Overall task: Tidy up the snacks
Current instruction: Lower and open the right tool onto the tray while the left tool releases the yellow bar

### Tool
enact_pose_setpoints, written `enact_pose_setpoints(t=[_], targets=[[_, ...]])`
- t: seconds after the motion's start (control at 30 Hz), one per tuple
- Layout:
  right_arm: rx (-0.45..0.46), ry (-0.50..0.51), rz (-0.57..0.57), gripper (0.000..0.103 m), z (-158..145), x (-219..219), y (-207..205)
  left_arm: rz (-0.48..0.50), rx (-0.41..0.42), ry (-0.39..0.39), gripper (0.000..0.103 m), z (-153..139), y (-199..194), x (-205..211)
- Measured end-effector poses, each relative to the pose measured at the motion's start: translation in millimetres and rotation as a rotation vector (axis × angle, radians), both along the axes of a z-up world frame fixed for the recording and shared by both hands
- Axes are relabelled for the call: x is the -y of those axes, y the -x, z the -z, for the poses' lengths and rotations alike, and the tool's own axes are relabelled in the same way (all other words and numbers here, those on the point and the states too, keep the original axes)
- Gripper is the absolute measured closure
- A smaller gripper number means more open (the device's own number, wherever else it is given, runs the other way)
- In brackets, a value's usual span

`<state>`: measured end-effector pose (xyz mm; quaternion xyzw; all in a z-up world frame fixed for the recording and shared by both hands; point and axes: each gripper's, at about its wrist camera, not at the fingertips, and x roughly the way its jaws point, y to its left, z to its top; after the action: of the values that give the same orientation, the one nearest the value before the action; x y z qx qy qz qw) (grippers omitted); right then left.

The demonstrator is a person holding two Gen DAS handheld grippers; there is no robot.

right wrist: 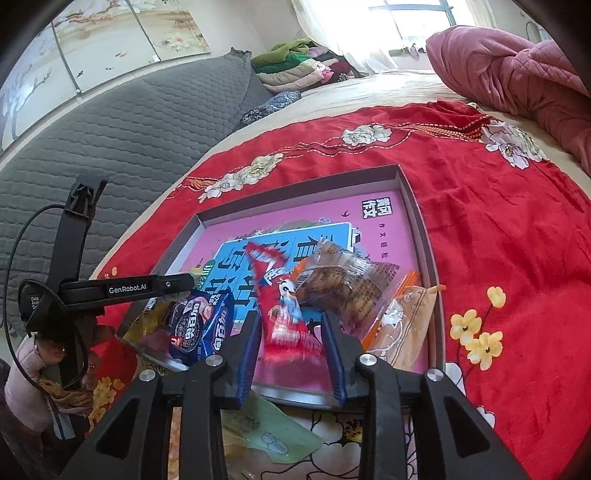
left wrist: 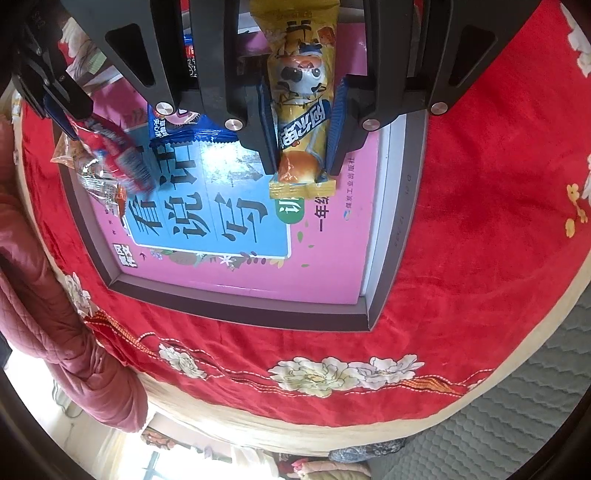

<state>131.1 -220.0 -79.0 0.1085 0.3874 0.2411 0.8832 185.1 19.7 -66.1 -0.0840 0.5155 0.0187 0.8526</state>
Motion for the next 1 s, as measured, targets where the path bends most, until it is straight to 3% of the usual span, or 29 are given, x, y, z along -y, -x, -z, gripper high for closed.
enact_pose_setpoints(t=[1.0], targets=[[0.032, -0.014, 0.009, 0.061, -10, 5, 3, -0.020, 0.044, 0.045, 0.053, -33, 15, -11]])
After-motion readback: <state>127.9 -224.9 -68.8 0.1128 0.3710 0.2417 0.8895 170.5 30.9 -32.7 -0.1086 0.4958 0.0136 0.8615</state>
